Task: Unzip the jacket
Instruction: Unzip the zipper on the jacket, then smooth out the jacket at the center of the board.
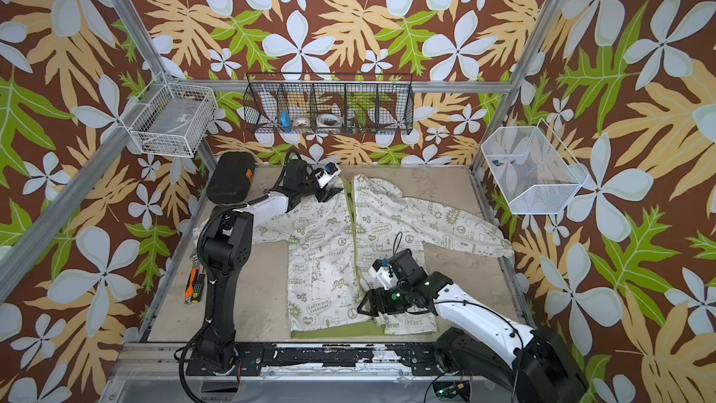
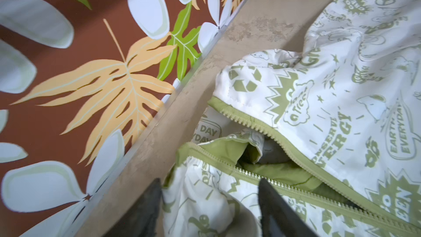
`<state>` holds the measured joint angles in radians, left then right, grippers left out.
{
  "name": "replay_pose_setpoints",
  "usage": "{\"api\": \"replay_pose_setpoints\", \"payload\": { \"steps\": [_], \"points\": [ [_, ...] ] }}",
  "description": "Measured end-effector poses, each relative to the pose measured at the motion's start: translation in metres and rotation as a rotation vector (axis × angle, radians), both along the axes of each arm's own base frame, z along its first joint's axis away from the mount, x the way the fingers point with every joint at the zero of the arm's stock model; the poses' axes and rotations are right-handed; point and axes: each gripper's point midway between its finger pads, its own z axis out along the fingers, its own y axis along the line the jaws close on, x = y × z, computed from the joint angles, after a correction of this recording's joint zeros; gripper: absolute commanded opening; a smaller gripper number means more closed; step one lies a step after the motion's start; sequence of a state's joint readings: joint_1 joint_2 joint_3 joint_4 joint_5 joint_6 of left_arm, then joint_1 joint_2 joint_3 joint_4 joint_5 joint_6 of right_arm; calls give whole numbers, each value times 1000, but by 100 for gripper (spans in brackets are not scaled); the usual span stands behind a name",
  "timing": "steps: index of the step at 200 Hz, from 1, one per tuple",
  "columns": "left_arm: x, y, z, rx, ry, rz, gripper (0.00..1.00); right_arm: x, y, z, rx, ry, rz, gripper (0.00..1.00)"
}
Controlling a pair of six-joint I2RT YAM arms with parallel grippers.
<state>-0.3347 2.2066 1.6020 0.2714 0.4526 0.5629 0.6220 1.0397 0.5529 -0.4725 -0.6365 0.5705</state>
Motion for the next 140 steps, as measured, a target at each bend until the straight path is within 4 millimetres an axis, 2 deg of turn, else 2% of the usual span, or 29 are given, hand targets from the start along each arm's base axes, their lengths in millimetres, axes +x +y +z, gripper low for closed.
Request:
{"api": "replay_pose_setpoints", "payload": {
  "steps": [15, 29, 57, 75, 93, 104, 114, 140],
  "points": [
    [4, 14, 11, -12, -29, 103, 100, 25, 4, 21, -10, -97, -37, 80],
    [5, 29, 33, -29, -80, 191, 100, 47, 3, 27, -45, -154, -75, 76],
    [-3, 57, 98, -133, -178, 354, 100, 82, -1, 14, -146, -189, -130, 63],
    [-12, 78, 132, -218, -193, 471, 100, 93, 4, 4, -171, -191, -111, 63],
    [-22, 100, 152, -288, -148, 598, 100, 100, 9, -7, -188, -192, -82, 64],
    [-34, 112, 155, -330, -113, 657, 100, 106, 13, -10, -200, -194, -63, 66],
    [-49, 122, 146, -367, -60, 701, 100, 117, 18, -10, -208, -210, -49, 66],
    [-96, 142, 95, -451, 136, 800, 94, 155, 31, -7, -230, -278, -38, 63]
  ]
}}
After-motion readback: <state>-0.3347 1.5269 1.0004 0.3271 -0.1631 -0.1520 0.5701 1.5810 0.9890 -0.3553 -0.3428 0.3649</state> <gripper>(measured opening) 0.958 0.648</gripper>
